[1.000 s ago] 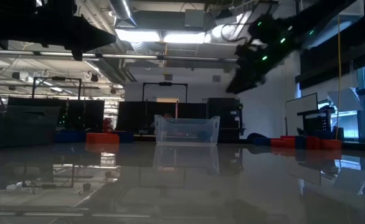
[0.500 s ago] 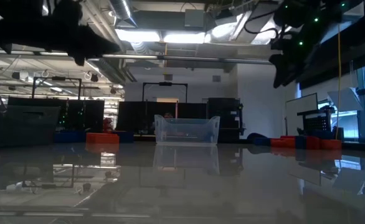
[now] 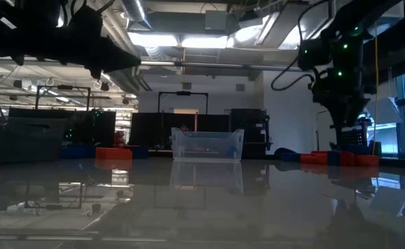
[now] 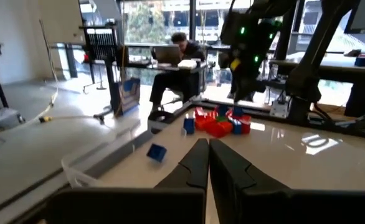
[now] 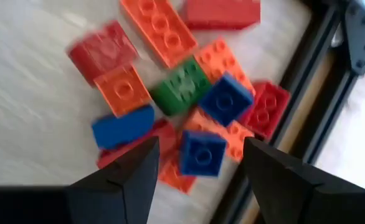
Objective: Sort blocks by size
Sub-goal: Put the blue 4 stud game piece into the transparent bin
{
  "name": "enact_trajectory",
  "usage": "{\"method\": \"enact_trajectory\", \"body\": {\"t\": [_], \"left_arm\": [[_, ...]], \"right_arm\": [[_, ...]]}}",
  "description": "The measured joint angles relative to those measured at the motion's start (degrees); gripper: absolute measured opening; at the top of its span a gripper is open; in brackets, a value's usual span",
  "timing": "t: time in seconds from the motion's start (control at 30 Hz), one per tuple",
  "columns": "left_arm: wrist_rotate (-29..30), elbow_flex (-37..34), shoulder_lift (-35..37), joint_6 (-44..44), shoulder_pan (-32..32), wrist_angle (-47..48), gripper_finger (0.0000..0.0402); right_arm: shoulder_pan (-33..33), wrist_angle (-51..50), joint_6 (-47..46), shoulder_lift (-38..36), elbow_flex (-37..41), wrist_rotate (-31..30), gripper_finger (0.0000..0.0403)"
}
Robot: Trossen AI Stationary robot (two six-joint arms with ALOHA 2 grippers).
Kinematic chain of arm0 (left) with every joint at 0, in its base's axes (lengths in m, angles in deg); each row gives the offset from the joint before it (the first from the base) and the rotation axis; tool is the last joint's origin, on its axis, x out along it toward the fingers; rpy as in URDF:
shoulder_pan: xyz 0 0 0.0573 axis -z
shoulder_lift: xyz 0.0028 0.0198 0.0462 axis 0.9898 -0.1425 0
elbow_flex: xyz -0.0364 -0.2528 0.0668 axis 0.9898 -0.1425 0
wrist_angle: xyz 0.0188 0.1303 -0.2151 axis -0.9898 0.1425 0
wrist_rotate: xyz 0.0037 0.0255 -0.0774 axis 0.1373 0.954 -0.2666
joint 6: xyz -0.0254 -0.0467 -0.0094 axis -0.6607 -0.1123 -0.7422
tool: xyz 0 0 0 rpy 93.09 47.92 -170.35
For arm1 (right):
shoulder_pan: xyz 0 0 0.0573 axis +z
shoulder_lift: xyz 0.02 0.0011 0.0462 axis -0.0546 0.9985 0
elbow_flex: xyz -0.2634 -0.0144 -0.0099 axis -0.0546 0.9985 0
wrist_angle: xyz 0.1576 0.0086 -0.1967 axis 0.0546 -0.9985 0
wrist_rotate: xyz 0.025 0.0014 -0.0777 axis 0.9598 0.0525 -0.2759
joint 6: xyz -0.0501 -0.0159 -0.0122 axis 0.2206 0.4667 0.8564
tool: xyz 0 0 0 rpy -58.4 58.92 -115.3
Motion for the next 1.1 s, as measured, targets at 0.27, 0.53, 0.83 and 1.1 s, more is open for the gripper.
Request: {"method": "enact_trajectory", "body": {"t": [0.27,0.53,0.83,1.1], "left_arm": [[0.00,0.00,0.03,4.96,0.00,-2.63,0.0001],[0.00,0.00,0.02,7.45,-0.02,-2.69,0.0001],[0.00,0.00,0.02,7.41,-0.02,-3.44,0.0001],[0.00,0.00,0.02,7.49,-0.01,-3.79,0.0001]], "right_arm": [[-0.37,-0.62,-3.32,5.00,0.00,-0.26,0.0229],[-3.50,0.48,-4.63,7.75,1.93,-0.27,0.0229],[-8.33,6.15,-2.11,7.86,6.87,4.03,0.0229],[-8.46,8.93,0.69,7.82,8.73,5.02,0.0218]]}}
